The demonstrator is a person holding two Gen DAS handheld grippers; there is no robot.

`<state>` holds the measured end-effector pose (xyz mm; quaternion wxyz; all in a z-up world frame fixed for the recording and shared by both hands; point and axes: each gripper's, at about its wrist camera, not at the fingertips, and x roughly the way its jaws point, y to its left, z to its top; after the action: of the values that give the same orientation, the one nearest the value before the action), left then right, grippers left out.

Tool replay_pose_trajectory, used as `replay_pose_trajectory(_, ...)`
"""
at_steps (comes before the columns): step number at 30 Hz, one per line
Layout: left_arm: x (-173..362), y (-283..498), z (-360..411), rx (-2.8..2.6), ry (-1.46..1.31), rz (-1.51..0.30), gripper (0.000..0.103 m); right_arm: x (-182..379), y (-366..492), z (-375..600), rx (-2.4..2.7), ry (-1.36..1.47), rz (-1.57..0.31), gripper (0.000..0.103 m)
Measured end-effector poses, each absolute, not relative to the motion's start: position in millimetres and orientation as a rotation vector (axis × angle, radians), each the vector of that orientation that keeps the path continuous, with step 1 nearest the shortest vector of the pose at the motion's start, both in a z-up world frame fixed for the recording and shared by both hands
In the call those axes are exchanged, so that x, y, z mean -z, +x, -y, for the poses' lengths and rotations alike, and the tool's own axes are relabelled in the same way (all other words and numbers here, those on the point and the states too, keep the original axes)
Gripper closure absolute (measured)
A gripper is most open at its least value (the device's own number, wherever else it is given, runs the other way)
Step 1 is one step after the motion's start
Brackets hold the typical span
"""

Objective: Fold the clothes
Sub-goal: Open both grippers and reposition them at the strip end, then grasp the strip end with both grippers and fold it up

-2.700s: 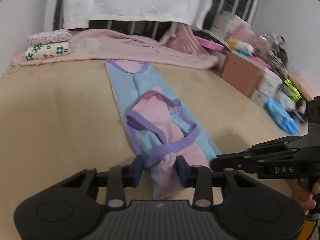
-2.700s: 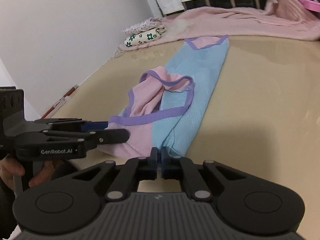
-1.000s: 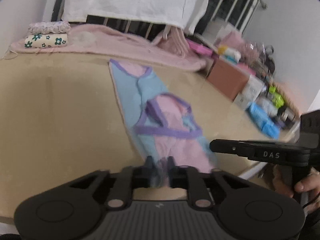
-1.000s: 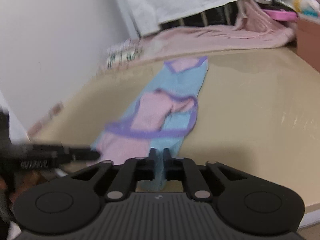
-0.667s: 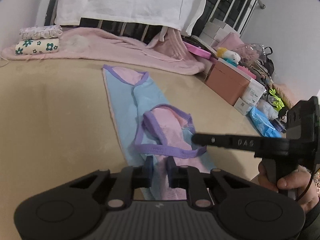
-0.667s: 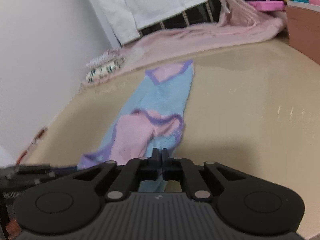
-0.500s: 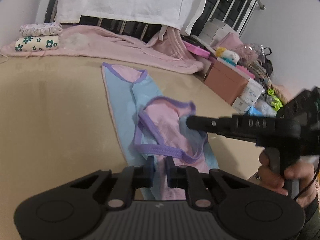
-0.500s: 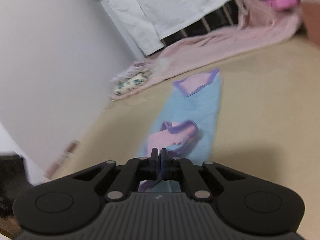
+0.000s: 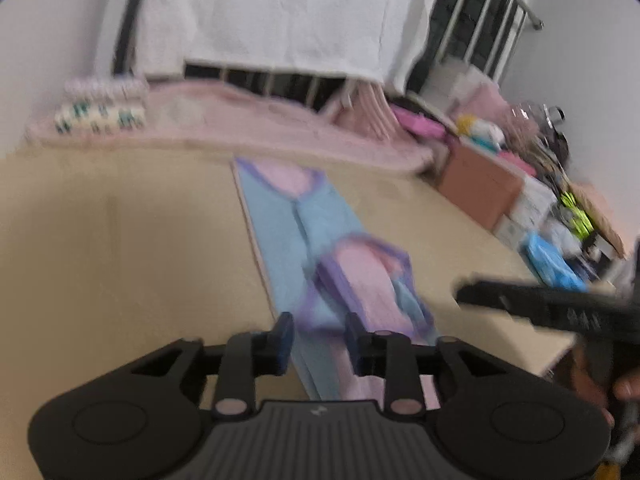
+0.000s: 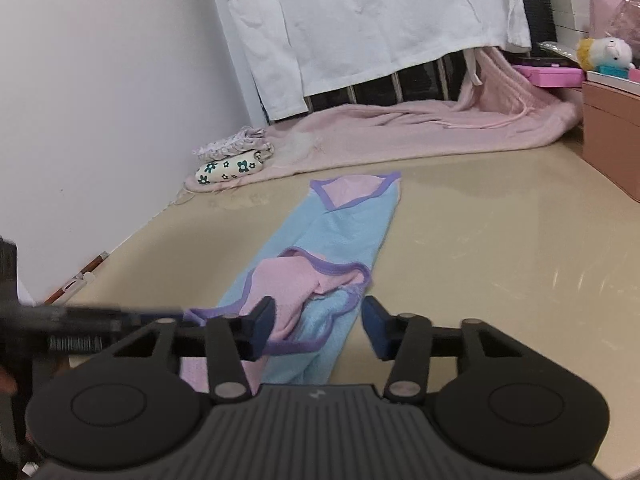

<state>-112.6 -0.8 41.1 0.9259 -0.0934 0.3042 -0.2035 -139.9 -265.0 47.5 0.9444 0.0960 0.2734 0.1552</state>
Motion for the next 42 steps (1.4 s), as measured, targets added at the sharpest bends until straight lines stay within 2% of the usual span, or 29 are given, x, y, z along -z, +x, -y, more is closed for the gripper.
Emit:
replay_pose_trajectory(1,-46,-107,0,0.411,-0.22,-0.619,0.055,-49,-141,265,-0.324,0.196,-0.549,0.058)
replay_pose_trajectory(2,-49,-98,3,0.432,-0.242,-0.638,0.052,-50,-142,265,-0.333,0.197,-0.543,0.058)
replay_pose_trajectory(4,-49,-80,16,0.475,-0.256,-0.695,0.052,-47,-136,261,-0.352,0.209,-0.549,0.058)
replay_pose_trajectory(6,-42,-62,31,0.472,-0.25,-0.761,0.058,-40,-130,255,-0.369,0.215,-0.567,0.068)
replay_pose_trajectory(7,-38,-56,37,0.476,-0.25,-0.783,0.069,-37,-128,252,-0.377,0.218,-0.576,0.074)
replay_pose_trajectory(8,-35,-52,40,0.483,-0.251,-0.8,0.087,-33,-125,249,-0.386,0.22,-0.585,0.082)
replay_pose_trajectory(9,-31,-49,42,0.491,-0.252,-0.818,0.098,-29,-122,246,-0.395,0.223,-0.594,0.084)
replay_pose_trajectory(10,-30,-48,41,0.501,-0.265,-0.816,0.1,-26,-120,244,-0.4,0.226,-0.603,0.084)
replay_pose_trajectory(14,-23,-49,15,0.55,-0.429,-0.807,0.1,-20,-118,247,-0.399,0.24,-0.623,0.084)
replay_pose_trajectory(18,-9,-43,-11,0.481,-0.541,-0.851,0.1,-27,-118,253,-0.479,0.297,-0.551,0.084)
replay_pose_trajectory(21,-4,-41,-18,0.496,-0.585,-0.861,0.1,-21,-101,245,-0.476,0.28,-0.598,0.084)
replay_pose_trajectory(29,-13,-50,-16,0.446,-0.503,-0.815,0.1,-15,-84,214,-0.402,0.134,-0.648,0.082)
replay_pose_trajectory(32,-14,-52,-18,0.437,-0.501,-0.811,0.1,-16,-84,209,-0.42,0.14,-0.64,0.102)
replay_pose_trajectory(42,-23,-54,2,0.461,-0.452,-0.783,0.1,-30,-98,263,-0.494,0.518,-0.577,0.102)
